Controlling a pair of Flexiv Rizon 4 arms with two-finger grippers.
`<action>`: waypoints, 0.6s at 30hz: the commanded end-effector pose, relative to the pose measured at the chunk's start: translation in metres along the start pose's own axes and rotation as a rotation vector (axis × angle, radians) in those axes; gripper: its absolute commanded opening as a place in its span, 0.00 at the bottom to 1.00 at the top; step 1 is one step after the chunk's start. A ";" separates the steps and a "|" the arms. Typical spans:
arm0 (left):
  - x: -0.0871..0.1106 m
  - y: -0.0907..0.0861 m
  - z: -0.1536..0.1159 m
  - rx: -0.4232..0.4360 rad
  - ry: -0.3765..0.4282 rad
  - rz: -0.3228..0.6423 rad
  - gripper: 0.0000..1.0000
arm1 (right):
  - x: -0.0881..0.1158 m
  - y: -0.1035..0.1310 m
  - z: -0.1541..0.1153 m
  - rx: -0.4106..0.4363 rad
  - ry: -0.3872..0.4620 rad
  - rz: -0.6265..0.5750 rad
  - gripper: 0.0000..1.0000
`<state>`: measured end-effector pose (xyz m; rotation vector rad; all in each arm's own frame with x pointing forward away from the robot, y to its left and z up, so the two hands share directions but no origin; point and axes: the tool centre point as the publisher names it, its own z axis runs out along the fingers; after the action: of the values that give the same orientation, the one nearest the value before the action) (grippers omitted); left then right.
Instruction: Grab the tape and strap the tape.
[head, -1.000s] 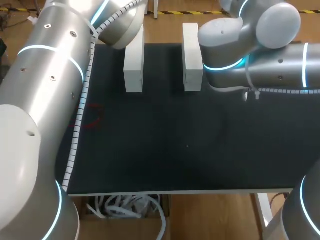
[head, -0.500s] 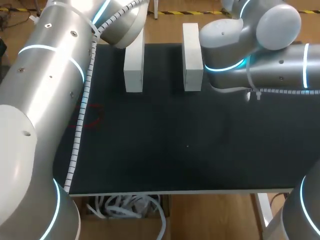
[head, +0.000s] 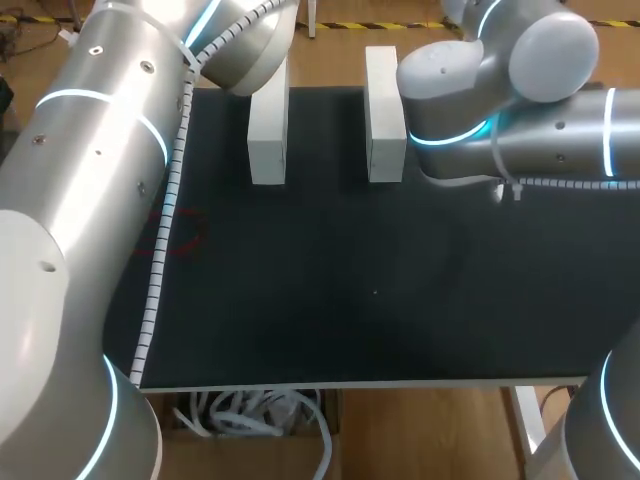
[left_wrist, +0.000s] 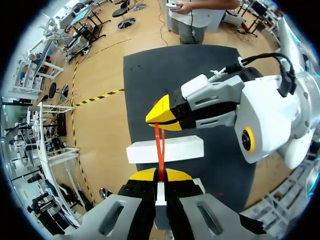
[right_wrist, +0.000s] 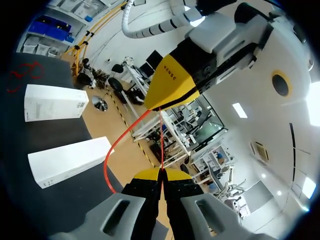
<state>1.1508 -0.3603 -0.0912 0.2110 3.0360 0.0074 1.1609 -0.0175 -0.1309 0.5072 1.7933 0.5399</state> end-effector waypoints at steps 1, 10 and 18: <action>-0.007 -0.002 -0.003 -0.008 0.402 0.000 0.00 | 0.002 0.005 0.000 0.005 0.002 0.001 0.00; -0.007 -0.002 -0.003 -0.008 0.402 0.000 0.00 | 0.005 0.007 0.000 0.011 -0.008 0.005 0.00; -0.007 -0.002 -0.003 -0.008 0.402 0.000 0.00 | 0.005 0.008 0.001 0.012 -0.019 0.011 0.00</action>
<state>1.1509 -0.3597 -0.0909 0.2109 3.0390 0.0070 1.1611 -0.0106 -0.1305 0.5264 1.7770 0.5363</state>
